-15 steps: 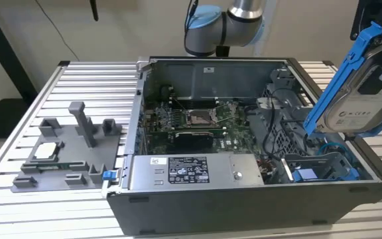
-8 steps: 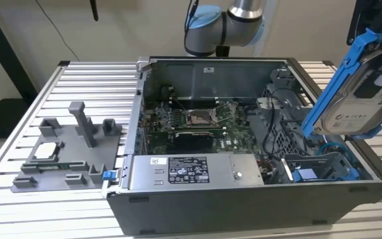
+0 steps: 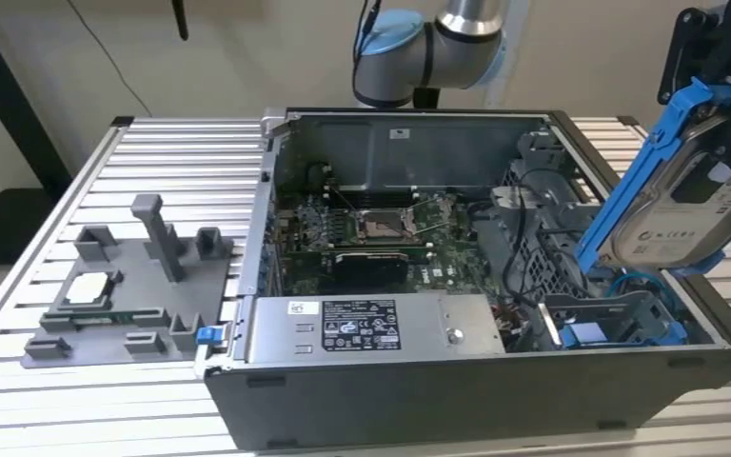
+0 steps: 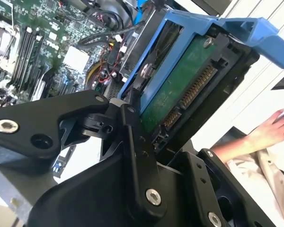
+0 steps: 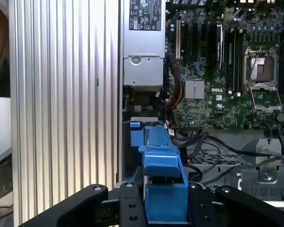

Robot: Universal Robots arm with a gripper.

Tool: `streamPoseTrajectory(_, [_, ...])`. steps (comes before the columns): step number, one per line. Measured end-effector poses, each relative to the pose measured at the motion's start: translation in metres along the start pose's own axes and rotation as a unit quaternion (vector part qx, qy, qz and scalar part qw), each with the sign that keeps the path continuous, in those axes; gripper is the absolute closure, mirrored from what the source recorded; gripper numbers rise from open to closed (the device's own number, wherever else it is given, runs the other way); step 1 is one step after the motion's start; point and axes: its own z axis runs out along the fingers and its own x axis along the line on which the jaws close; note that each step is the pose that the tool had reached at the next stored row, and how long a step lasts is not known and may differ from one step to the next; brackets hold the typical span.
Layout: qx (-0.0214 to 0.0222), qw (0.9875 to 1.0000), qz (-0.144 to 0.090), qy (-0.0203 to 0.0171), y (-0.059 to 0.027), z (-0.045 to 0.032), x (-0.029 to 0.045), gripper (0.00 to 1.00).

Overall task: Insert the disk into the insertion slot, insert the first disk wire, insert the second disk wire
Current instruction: 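Insert the disk into the insertion slot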

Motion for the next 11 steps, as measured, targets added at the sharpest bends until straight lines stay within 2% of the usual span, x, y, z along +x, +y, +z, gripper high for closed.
streamPoseTrajectory(11, [0.0,1.0,0.0,-0.0001,-0.0002,0.0022,0.0,1.0])
